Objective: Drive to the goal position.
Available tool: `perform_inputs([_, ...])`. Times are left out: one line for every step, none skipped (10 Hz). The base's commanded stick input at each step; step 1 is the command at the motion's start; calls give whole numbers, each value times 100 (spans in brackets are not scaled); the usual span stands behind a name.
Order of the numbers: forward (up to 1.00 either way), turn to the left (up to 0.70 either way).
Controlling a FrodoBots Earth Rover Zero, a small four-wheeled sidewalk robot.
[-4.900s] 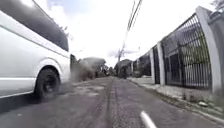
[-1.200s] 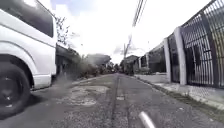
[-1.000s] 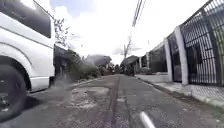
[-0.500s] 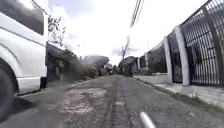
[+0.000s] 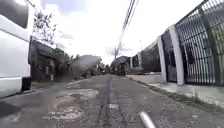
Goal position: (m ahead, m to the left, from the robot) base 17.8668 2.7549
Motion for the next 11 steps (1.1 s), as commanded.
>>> perform_inputs([50,-11])
perform_inputs([50,-2])
perform_inputs([50,0])
perform_inputs([50,-15])
perform_inputs([50,-35])
perform_inputs([50,-42])
perform_inputs([50,-48])
perform_inputs([50,-50])
perform_inputs([50,-50])
perform_inputs([50,-50])
perform_inputs([50,-50])
